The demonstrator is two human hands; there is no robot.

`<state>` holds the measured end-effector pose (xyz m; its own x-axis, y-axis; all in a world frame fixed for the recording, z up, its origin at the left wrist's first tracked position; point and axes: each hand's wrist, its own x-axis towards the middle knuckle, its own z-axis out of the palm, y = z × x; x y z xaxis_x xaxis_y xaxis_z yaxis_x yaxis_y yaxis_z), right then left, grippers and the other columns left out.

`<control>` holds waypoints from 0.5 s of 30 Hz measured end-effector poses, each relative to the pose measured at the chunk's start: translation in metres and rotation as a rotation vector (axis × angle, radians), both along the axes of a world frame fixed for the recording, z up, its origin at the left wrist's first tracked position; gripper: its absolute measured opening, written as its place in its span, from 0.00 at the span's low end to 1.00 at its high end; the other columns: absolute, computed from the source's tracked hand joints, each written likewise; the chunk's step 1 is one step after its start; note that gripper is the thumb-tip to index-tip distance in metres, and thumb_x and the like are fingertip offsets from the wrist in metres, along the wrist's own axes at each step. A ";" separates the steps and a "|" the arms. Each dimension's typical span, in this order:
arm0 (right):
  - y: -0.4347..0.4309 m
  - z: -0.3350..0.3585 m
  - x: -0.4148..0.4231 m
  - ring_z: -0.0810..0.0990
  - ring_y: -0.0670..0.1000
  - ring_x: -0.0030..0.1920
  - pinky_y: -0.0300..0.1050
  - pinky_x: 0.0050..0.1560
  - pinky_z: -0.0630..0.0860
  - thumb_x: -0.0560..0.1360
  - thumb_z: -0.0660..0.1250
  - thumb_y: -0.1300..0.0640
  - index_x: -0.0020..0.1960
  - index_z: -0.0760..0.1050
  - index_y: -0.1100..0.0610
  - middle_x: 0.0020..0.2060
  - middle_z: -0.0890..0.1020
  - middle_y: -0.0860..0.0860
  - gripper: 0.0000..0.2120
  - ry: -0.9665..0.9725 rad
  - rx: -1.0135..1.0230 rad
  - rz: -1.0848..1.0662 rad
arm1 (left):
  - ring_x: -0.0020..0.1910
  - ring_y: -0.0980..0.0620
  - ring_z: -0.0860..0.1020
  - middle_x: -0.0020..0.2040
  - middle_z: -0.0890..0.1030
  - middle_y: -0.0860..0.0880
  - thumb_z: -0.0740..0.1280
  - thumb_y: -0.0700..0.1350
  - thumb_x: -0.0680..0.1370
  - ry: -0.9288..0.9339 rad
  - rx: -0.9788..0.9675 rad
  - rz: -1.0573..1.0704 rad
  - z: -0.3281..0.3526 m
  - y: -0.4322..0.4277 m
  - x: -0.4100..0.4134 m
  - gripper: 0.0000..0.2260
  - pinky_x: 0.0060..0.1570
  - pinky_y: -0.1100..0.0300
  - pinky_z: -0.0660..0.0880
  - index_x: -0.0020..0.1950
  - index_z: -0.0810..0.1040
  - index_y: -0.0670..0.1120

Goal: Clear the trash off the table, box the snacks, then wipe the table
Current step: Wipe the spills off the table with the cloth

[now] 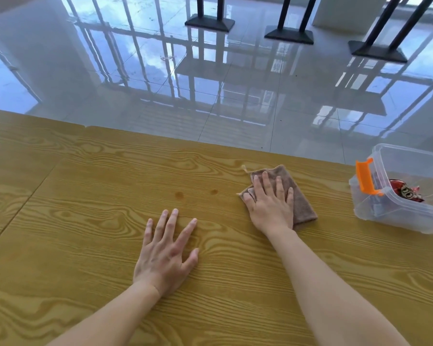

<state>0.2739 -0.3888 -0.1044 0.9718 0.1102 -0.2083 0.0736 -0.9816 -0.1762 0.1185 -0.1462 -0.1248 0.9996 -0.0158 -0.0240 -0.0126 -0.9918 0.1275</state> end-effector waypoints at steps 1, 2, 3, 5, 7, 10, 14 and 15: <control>0.007 -0.002 -0.017 0.33 0.52 0.79 0.60 0.77 0.33 0.80 0.36 0.32 0.80 0.39 0.40 0.79 0.37 0.42 0.31 -0.008 0.005 0.039 | 0.79 0.45 0.44 0.81 0.51 0.44 0.52 0.67 0.78 0.006 0.008 -0.003 0.001 0.000 -0.001 0.30 0.75 0.39 0.47 0.79 0.51 0.61; 0.011 -0.006 -0.042 0.34 0.52 0.79 0.60 0.77 0.34 0.79 0.35 0.31 0.80 0.39 0.40 0.80 0.37 0.42 0.31 -0.038 0.018 0.125 | 0.79 0.45 0.43 0.81 0.50 0.44 0.51 0.67 0.78 0.008 0.016 -0.001 0.001 -0.001 -0.002 0.31 0.75 0.39 0.47 0.79 0.51 0.62; 0.011 -0.011 -0.071 0.35 0.51 0.80 0.59 0.77 0.36 0.80 0.37 0.31 0.80 0.40 0.40 0.80 0.40 0.42 0.31 -0.081 0.022 0.230 | 0.79 0.45 0.43 0.81 0.50 0.44 0.51 0.67 0.78 0.010 0.020 0.002 0.002 -0.001 -0.002 0.31 0.75 0.39 0.47 0.79 0.50 0.62; -0.002 -0.013 -0.114 0.42 0.51 0.81 0.59 0.77 0.42 0.81 0.43 0.31 0.80 0.45 0.39 0.81 0.47 0.42 0.30 -0.136 0.019 0.400 | 0.79 0.45 0.43 0.81 0.50 0.44 0.51 0.67 0.78 0.022 0.009 0.006 0.004 -0.001 -0.001 0.31 0.75 0.39 0.46 0.79 0.50 0.61; -0.023 -0.012 -0.102 0.43 0.50 0.81 0.58 0.76 0.42 0.81 0.44 0.31 0.79 0.44 0.35 0.81 0.46 0.40 0.29 -0.126 -0.009 0.477 | 0.79 0.45 0.42 0.81 0.50 0.44 0.51 0.67 0.77 0.027 0.002 0.004 0.004 0.001 0.000 0.31 0.75 0.38 0.46 0.79 0.51 0.61; -0.032 -0.005 -0.041 0.34 0.48 0.79 0.58 0.77 0.33 0.79 0.37 0.30 0.76 0.36 0.31 0.78 0.34 0.38 0.27 -0.051 -0.021 0.247 | 0.79 0.45 0.42 0.81 0.50 0.43 0.51 0.67 0.78 0.022 -0.006 0.002 0.001 -0.001 0.000 0.30 0.75 0.38 0.46 0.79 0.52 0.61; 0.013 -0.002 -0.016 0.32 0.54 0.79 0.64 0.75 0.30 0.78 0.37 0.31 0.79 0.37 0.39 0.79 0.35 0.43 0.32 -0.003 -0.038 -0.028 | 0.79 0.46 0.40 0.81 0.48 0.44 0.49 0.68 0.78 0.029 -0.015 0.000 0.003 0.000 0.001 0.31 0.75 0.39 0.44 0.79 0.51 0.61; 0.025 -0.003 -0.033 0.32 0.54 0.79 0.63 0.75 0.30 0.78 0.37 0.30 0.79 0.37 0.40 0.79 0.34 0.43 0.32 -0.003 -0.025 0.045 | 0.79 0.46 0.39 0.81 0.47 0.44 0.49 0.68 0.78 0.037 -0.016 -0.009 0.003 0.001 -0.001 0.31 0.75 0.39 0.42 0.79 0.50 0.61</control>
<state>0.2406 -0.3636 -0.1069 0.9666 0.1486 -0.2090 0.1181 -0.9814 -0.1514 0.1176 -0.1451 -0.1213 0.9978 -0.0259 -0.0609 -0.0169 -0.9895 0.1437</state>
